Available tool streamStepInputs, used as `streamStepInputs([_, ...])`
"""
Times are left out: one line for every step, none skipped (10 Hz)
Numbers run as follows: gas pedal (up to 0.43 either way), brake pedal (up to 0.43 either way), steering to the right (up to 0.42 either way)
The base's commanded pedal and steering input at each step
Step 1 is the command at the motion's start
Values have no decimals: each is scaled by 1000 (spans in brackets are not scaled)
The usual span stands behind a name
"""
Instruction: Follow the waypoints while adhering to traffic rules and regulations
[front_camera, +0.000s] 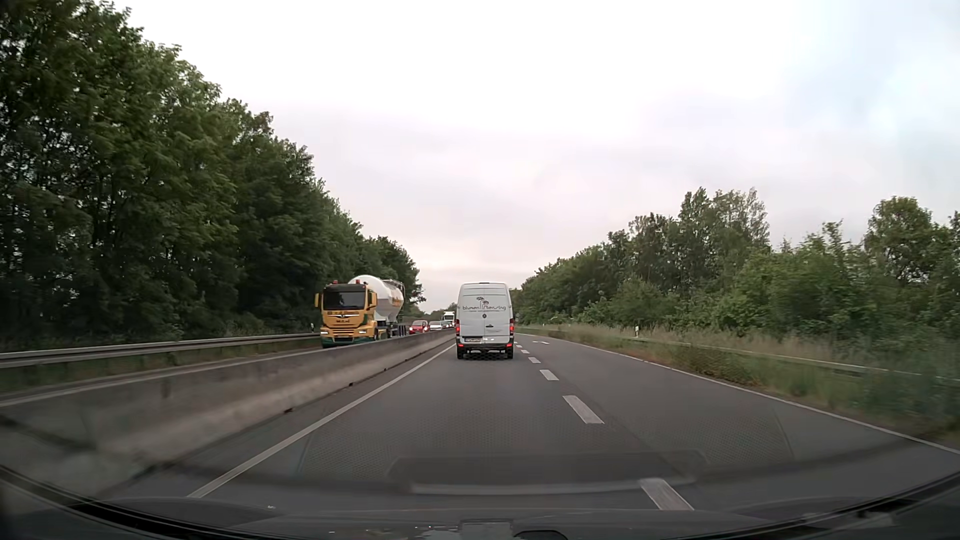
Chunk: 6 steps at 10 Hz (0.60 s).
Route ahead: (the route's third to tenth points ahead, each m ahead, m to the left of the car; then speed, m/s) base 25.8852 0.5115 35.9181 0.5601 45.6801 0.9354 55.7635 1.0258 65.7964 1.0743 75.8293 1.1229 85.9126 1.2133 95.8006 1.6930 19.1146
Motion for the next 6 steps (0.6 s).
streamStepInputs([260,0,1])
streamStepInputs([260,0,0])
streamStepInputs([248,0,0])
streamStepInputs([248,0,0])
streamStepInputs([248,0,0])
streamStepInputs([248,0,0])
